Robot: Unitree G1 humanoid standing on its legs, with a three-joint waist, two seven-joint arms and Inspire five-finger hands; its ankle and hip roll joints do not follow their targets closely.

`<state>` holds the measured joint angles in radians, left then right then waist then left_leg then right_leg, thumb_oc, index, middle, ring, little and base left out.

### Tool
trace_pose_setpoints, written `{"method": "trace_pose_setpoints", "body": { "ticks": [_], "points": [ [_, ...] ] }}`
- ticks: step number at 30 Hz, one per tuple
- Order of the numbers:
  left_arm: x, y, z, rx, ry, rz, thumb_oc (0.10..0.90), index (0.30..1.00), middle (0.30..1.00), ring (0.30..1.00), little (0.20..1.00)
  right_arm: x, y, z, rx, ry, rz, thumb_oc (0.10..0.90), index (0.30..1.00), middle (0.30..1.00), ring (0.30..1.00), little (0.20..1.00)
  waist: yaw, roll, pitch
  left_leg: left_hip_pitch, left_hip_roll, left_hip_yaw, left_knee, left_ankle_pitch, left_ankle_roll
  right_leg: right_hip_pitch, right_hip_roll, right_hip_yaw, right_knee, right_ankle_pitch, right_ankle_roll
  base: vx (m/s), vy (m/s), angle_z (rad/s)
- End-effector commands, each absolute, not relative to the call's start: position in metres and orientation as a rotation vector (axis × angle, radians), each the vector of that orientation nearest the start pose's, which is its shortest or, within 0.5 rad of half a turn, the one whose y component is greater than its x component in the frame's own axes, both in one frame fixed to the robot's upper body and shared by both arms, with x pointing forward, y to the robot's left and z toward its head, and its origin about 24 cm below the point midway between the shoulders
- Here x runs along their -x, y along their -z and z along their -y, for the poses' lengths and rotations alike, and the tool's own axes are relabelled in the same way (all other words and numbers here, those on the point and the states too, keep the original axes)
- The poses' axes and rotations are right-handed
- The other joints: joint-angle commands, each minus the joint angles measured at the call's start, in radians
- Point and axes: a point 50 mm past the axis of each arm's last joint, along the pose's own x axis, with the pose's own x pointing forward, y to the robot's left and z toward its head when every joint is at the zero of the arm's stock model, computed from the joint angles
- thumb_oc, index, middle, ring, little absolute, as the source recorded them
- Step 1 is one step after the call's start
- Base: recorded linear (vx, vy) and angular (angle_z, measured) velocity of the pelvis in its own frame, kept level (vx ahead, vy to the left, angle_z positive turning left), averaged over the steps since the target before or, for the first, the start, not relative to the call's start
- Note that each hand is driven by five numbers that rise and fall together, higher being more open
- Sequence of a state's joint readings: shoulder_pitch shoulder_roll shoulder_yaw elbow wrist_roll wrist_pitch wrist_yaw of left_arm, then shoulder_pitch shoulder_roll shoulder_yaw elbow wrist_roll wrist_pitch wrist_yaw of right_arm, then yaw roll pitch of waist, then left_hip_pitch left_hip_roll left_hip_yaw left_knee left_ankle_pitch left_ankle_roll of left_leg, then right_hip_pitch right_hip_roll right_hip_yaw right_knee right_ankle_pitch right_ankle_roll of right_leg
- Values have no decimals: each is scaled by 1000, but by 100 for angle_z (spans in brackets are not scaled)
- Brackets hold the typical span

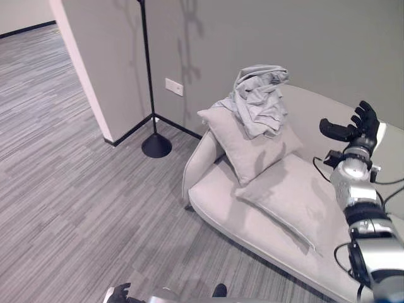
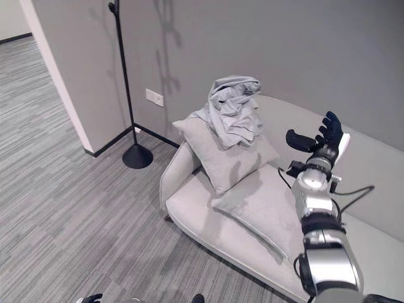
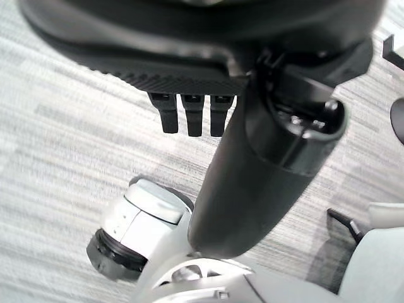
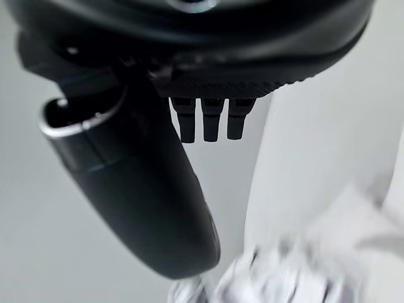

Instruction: Hang the clothes on the sofa on the clothes rack.

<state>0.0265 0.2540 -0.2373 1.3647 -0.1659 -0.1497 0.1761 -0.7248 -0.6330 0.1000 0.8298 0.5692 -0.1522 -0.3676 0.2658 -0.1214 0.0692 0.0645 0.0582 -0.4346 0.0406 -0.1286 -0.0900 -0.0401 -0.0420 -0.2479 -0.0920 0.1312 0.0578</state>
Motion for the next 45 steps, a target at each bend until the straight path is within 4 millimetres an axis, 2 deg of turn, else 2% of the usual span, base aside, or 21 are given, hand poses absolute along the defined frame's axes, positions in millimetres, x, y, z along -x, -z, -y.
{"method": "trace_pose_setpoints", "body": {
  "ticks": [1, 7, 10, 11, 12, 16, 17, 19, 22, 26, 27, 30, 36, 37, 38, 39, 40, 42, 43, 44, 45],
  "points": [
    [-60, 165, -244, -349, -159, -1248, 800, 900, 900, 900, 900, -363, -246, 305, -61, 445, 522, 800, 900, 900, 900, 900, 38, -40, -43, -74, 9, -49, -128, 150, -6, 71, -56, 7, 5, -82, 61, 20, -58, 46],
    [-52, 164, -253, -292, -235, -1281, 800, 900, 900, 900, 900, -378, -264, 300, -137, 436, 498, 800, 900, 900, 900, 900, 55, -47, -23, -117, 16, -93, -128, 170, -30, 68, -39, -42, 5, -100, 51, 39, -68, 35],
    [-56, 162, -255, -293, -264, -1268, 800, 900, 900, 900, 900, -377, -280, 295, -42, 498, 535, 800, 900, 900, 900, 900, 62, -39, -8, -152, 14, -97, -128, 174, -33, 46, -35, -50, 5, -105, 51, 47, 16, 16],
    [-62, 163, -251, -312, -243, -1245, 800, 900, 900, 900, 900, -363, -302, 296, 74, 554, 651, 800, 900, 900, 900, 900, 61, -29, -1, -180, 2, -105, -128, 179, -30, 27, -42, -61, 5, -109, 53, 54, 45, 5],
    [-62, 163, -251, -313, -242, -1245, 800, 900, 900, 900, 900, -363, -301, 296, 75, 557, 650, 800, 900, 900, 900, 900, 61, -29, -2, -182, 2, -106, -128, 179, -31, 26, -42, -62, 5, -109, 53, 78, 59, 10],
    [-73, 162, -242, -423, -115, -1191, 800, 900, 900, 900, 900, -336, -330, 319, 311, 724, 763, 800, 900, 900, 900, 900, 58, -19, 5, -212, -17, -118, -128, 180, -25, 9, -54, -83, 5, -111, 59, 52, 37, 26],
    [-73, 162, -242, -423, -113, -1190, 800, 900, 900, 900, 900, -336, -330, 319, 313, 727, 764, 800, 900, 900, 900, 900, 59, -18, 5, -212, -17, -118, -128, 180, -25, 9, -54, -83, 5, -111, 59, 57, 41, 24],
    [-83, 161, -238, -506, -22, -1143, 800, 900, 900, 900, 900, -324, -346, 328, 468, 814, 803, 800, 900, 900, 900, 900, 53, -14, 11, -223, -23, -117, -128, 178, -22, -2, -59, -81, 5, -111, 61, 62, 44, 16],
    [-99, 157, -232, -581, 76, -1065, 800, 900, 900, 900, 900, -310, -365, 345, 589, 932, 809, 800, 900, 900, 900, 900, 50, -10, 21, -239, -29, -111, -128, 177, -20, -20, -64, -79, 5, -108, 65, 41, 35, 0],
    [-106, 156, -227, -605, 112, -1035, 800, 900, 900, 900, 900, -307, -373, 354, 613, 973, 787, 800, 900, 900, 900, 900, 47, -6, 28, -249, -30, -108, -128, 178, -19, -32, -66, -75, 5, -105, 67, 13, 18, -5],
    [-111, 154, -227, -632, 145, -1010, 800, 900, 900, 900, 900, -306, -377, 367, 595, 996, 730, 800, 900, 900, 900, 900, 43, -7, 35, -257, -34, -106, -128, 179, -20, -39, -67, -76, 5, -104, 69, 12, 15, -6],
    [-116, 152, -229, -652, 174, -988, 800, 900, 900, 900, 900, -311, -375, 380, 526, 985, 630, 800, 900, 900, 900, 900, 39, -5, 46, -266, -32, -98, -128, 180, -22, -48, -68, -75, 5, -101, 71, 5, 6, -2],
    [-117, 148, -241, -671, 156, -978, 800, 900, 900, 900, 900, -325, -376, 368, 408, 870, 612, 800, 900, 900, 900, 900, 26, -3, 75, -276, -3, -69, -128, 177, -30, -59, -48, -57, 5, -107, 60, 12, -43, -2],
    [-110, 146, -255, -674, 107, -1011, 800, 900, 900, 900, 900, -337, -374, 350, 411, 803, 629, 800, 900, 900, 900, 900, 27, -14, 106, -271, 34, -28, -58, 139, -26, -43, -34, -26, 5, -110, 44, -29, -141, -12],
    [-108, 145, -261, -670, 77, -1020, 800, 900, 900, 900, 900, -341, -374, 342, 418, 783, 641, 800, 900, 900, 900, 900, 41, -19, 144, -323, 6, -11, 102, 87, -25, -28, -35, -8, 5, -113, 31, -8, -172, -21],
    [-103, 144, -272, -625, -36, -1048, 800, 900, 900, 900, 900, -348, -372, 325, 424, 741, 668, 800, 900, 900, 900, 900, 58, -5, 182, -394, -39, -6, 286, 75, -2, 11, -22, 31, 5, -128, 20, -9, -28, -51],
    [-98, 145, -273, -595, -79, -1066, 800, 900, 900, 900, 900, -349, -371, 323, 422, 742, 670, 800, 900, 900, 900, 900, 69, 5, 194, -421, -60, -2, 313, 89, 9, 23, -26, 37, 5, -138, 20, 140, 142, -88],
    [-88, 152, -262, -521, -103, -1113, 800, 900, 900, 900, 900, -341, -382, 319, 460, 760, 735, 800, 900, 900, 900, 900, 104, 11, 183, -521, -128, 104, 150, 172, 25, 71, -26, 45, 5, -176, 15, 199, 253, -52],
    [-71, 160, -247, -553, 1, -1160, 800, 900, 900, 900, 900, -340, -369, 332, 630, 827, 661, 800, 900, 900, 900, 900, 102, 7, 171, -526, -112, 185, 53, 210, 32, 77, -18, 57, 5, -174, 22, 105, 152, 25],
    [-70, 160, -246, -552, 3, -1161, 800, 900, 900, 900, 900, -340, -369, 331, 634, 827, 661, 800, 900, 900, 900, 900, 107, 9, 169, -523, -109, 189, 41, 220, 33, 73, -19, 61, 5, -170, 23, 120, 170, 3],
    [-55, 162, -249, -560, -25, -1200, 800, 900, 900, 900, 900, -338, -378, 322, 582, 806, 725, 800, 900, 900, 900, 900, 115, 13, 142, -441, -93, 166, -12, 208, 42, 87, -17, 103, 26, -180, 30, 220, 166, -56]
  ]
}}
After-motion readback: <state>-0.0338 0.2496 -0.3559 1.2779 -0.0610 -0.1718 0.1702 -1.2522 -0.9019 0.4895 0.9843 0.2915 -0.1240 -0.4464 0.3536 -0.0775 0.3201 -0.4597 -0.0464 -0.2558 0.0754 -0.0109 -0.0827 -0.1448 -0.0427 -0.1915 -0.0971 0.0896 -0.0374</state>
